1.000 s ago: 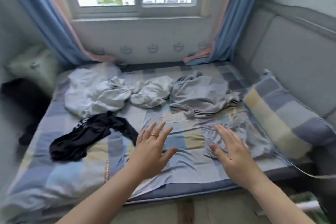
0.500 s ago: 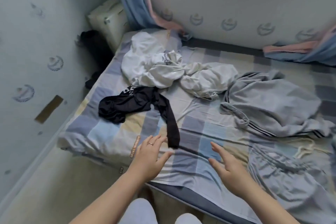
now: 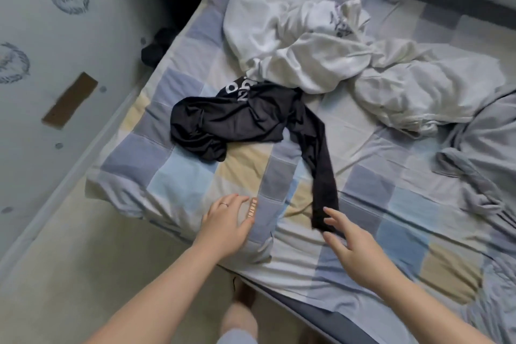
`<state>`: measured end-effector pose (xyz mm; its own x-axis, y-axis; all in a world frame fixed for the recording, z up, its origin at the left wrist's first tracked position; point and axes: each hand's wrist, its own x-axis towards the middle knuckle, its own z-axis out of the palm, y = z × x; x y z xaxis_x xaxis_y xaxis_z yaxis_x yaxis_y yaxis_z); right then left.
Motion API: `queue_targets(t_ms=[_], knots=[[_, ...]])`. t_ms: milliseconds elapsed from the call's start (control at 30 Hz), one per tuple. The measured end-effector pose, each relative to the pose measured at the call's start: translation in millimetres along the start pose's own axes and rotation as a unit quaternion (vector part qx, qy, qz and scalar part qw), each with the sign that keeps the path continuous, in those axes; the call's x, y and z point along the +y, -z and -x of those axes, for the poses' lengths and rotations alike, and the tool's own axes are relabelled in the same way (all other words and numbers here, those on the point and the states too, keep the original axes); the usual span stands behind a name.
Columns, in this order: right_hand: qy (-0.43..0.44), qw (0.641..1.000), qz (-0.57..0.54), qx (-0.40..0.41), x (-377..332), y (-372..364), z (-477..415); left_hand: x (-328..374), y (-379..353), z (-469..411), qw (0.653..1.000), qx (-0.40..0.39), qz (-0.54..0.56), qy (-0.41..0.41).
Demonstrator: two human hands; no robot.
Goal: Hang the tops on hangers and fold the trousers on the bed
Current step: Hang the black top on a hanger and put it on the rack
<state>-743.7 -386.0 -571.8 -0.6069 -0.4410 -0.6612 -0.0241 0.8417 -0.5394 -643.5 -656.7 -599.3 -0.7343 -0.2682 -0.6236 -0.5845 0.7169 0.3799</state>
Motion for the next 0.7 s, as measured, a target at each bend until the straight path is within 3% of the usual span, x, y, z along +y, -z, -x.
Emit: queue_targets(t_ms=[100, 233, 367, 533, 700], knots=[[0.020, 0.998, 0.056, -0.015, -13.3, -32.1, -101.5, -44.8, -9.4, -76.8, 0.999, -0.026, -0.025, 0.002], [0.073, 0.990, 0.118, 0.025, -32.1, -62.1, -232.0, -90.6, -15.7, -179.2, 0.996, -0.024, -0.084, -0.030], [0.103, 0.974, 0.192, 0.061, -56.0, -75.6, -331.7, -111.4, -15.1, -266.3, 0.980, 0.054, -0.177, -0.066], [0.061, 0.969, 0.233, 0.065, -80.7, -87.6, -412.6, -118.5, -9.9, -335.2, 0.952, 0.192, -0.229, -0.065], [0.054, 0.956, 0.233, 0.171, -92.1, -87.0, -447.4, -115.7, -2.0, -368.5, 0.955, 0.214, -0.202, -0.037]])
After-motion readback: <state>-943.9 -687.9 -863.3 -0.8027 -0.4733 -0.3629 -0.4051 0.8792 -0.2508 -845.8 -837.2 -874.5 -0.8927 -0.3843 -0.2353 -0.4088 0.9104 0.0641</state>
